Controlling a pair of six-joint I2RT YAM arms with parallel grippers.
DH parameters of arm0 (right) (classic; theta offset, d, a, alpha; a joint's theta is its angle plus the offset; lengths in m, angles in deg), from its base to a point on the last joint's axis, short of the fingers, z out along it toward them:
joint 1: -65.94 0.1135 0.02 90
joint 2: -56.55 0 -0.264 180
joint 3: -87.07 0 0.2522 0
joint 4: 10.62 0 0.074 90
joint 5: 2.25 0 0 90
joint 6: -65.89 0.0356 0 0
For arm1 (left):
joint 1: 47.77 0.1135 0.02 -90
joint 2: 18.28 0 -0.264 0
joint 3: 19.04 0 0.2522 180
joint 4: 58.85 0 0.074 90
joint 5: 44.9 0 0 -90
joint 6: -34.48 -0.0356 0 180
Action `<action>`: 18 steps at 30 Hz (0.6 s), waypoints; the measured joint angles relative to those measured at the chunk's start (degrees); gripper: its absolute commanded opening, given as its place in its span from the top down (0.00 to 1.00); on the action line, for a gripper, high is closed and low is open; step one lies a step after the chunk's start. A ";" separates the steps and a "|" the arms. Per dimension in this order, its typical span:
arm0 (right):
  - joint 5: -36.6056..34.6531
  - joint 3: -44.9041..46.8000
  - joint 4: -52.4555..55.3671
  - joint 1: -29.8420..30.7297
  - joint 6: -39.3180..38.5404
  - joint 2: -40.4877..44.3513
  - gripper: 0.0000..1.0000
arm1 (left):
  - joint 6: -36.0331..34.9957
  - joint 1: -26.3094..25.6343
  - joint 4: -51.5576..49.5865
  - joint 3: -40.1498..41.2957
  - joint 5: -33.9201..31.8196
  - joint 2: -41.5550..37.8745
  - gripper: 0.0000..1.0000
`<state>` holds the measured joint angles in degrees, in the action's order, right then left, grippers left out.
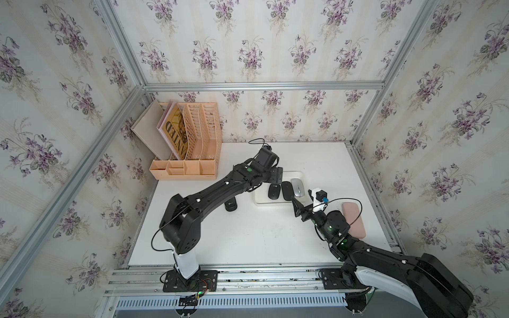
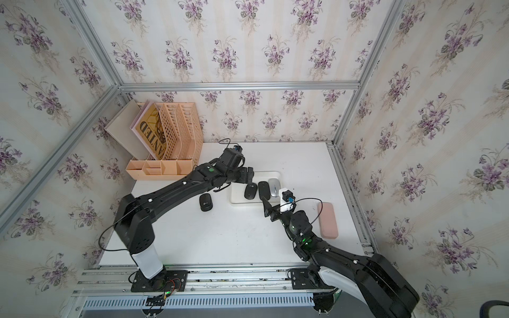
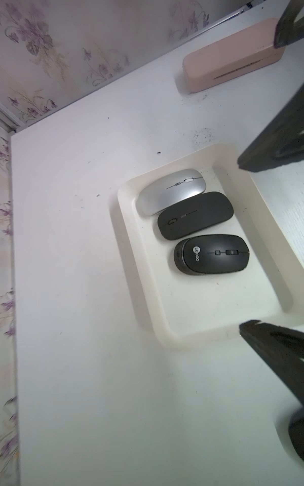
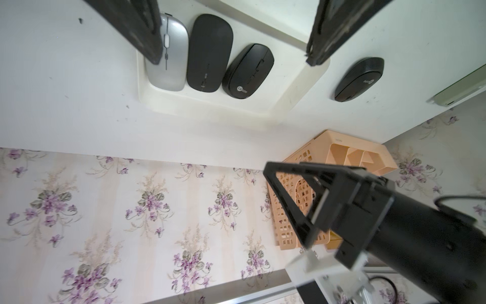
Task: Put the mouse in the storage box
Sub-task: Place the mouse in the storage box, then pick up the mouse from the center of the board.
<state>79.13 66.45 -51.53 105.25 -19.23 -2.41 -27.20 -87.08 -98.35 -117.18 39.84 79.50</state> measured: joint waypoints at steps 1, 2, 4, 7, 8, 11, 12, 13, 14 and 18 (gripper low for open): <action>1.55 -0.15 -0.37 0.00 -0.17 -0.72 0.11 | -0.46 1.09 -0.31 1.70 -0.81 -2.05 0.05; 3.72 -0.31 -0.85 0.00 -0.17 -1.49 0.11 | -0.96 2.60 -0.59 4.04 -1.97 -4.63 0.05; 7.98 -0.81 -1.99 0.00 -0.35 -3.08 0.11 | -1.66 5.77 -1.68 8.57 -3.89 -9.01 0.04; 14.36 -2.01 -3.76 0.00 -0.33 -6.01 0.11 | -1.75 10.16 -4.07 15.41 -4.94 -14.43 0.02; 16.35 -2.38 -4.28 0.00 -0.33 -7.02 0.11 | -1.70 11.74 -4.70 17.84 -4.94 -16.17 0.02; 22.01 -4.11 -4.96 0.00 -0.37 -10.45 0.11 | -0.72 14.91 -6.60 22.93 -4.94 -19.12 0.02; 23.47 -4.94 -4.85 0.00 -0.37 -11.61 0.11 | -0.66 15.41 -6.75 24.04 -4.57 -19.19 0.01; 24.81 -5.81 -4.59 0.00 -0.39 -12.66 0.11 | -0.44 15.69 -6.99 24.79 -3.82 -18.86 0.01; 25.94 -6.64 -4.44 0.00 -0.39 -13.64 0.10 | -0.24 15.89 -7.52 25.31 -3.39 -18.23 0.01; 28.76 -7.91 -4.09 0.17 -0.39 -15.45 0.08 | 0.42 16.46 -7.50 26.95 -1.62 -13.84 0.00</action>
<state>107.89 58.54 -55.62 105.43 -19.62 -17.86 -26.79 -70.62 -105.84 -90.23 38.23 65.66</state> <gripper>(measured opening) 0.914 0.992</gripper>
